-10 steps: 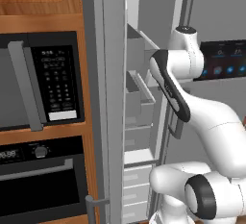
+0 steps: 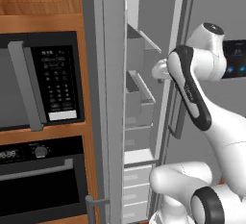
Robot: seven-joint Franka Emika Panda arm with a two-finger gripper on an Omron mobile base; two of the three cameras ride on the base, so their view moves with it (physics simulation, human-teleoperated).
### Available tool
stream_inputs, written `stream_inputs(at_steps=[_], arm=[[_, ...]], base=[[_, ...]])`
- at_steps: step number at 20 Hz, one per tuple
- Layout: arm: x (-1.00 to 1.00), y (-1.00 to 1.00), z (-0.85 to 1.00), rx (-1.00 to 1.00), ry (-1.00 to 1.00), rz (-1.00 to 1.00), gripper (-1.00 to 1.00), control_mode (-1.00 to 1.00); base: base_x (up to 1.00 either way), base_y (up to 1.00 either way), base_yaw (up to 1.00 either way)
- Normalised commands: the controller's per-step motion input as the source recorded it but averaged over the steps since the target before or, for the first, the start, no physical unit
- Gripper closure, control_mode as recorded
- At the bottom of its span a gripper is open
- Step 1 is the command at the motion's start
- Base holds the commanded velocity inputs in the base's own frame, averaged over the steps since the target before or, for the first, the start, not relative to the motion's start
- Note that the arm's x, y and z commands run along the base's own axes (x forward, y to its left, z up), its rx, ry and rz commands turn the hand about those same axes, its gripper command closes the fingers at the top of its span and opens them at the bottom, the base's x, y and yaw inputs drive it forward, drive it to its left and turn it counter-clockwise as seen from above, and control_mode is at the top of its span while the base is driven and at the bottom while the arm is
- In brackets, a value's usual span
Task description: Take the tomato and corn out of the freezer and place them in the tupperware container on the counter. Then put the tupperware containing the vegetables back in the freezer.
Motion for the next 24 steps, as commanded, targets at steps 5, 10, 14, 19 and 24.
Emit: stream_inputs(at_steps=[5,10,14,19,24], arm=[[0.03,0.0,0.37,0.32,-0.15,-0.07,-1.0,-1.0],[0.33,0.01,0.3,0.23,-0.05,-0.09,-1.0,-1.0],[0.44,0.11,0.47,0.13,0.0,-0.07,-1.0,-1.0],[0.36,0.13,0.41,0.1,0.0,-0.06,-1.0,-1.0],[0.32,0.31,0.24,0.09,0.0,-0.11,-1.0,-1.0]], base=[[0.0,0.0,0.0],[0.0,0.0,0.0],[0.0,0.0,0.0],[0.0,0.0,0.0],[0.0,0.0,0.0]])
